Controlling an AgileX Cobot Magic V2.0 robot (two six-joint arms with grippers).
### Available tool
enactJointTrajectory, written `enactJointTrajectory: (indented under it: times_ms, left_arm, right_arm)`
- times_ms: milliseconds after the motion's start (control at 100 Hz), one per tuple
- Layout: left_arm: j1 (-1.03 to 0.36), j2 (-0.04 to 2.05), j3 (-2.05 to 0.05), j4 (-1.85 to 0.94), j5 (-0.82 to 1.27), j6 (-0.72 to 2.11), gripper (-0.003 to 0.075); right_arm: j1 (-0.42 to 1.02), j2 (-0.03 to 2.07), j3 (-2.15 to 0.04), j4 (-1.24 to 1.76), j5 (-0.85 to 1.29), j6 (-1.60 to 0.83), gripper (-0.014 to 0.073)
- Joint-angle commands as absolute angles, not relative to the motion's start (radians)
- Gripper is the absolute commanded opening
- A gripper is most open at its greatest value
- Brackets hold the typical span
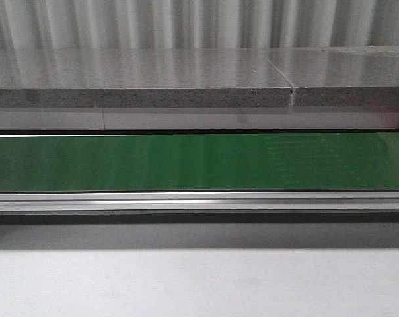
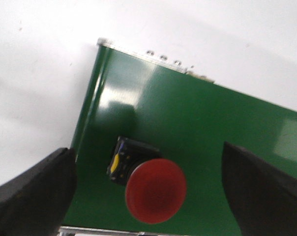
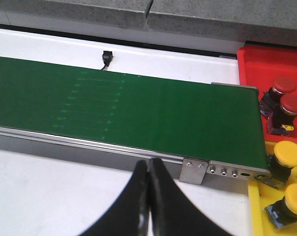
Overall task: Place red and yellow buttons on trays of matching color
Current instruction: 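Close the left gripper on the red button and set it on the belt, then grasp a yellow mushroom button from the pile with the left gripper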
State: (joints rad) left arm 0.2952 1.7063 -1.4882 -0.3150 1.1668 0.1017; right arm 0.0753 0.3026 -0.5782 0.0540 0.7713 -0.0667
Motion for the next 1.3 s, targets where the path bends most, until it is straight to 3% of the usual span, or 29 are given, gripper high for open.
enactJointTrajectory:
  times_ms: [0,860,1290]
  left_arm:
    - [0.299,1.656,-1.558,-0.402,1.134,0.104,0.0580]
    - [0.508,1.747,-1.582,-0.081,1.209,-0.174,0.0564]
    - [0.509,1.884,-1.582,-0.067,1.072,-0.177,0.0564]
  right_arm:
    - [0.075,0.313,-0.604,0.055,0.703,-0.072,-0.0106]
    - [0.075,0.313,-0.604,0.055,0.703,-0.072,-0.0106]
    - [0.075,0.313,-0.604,0.055,0.703,-0.072,-0.0106]
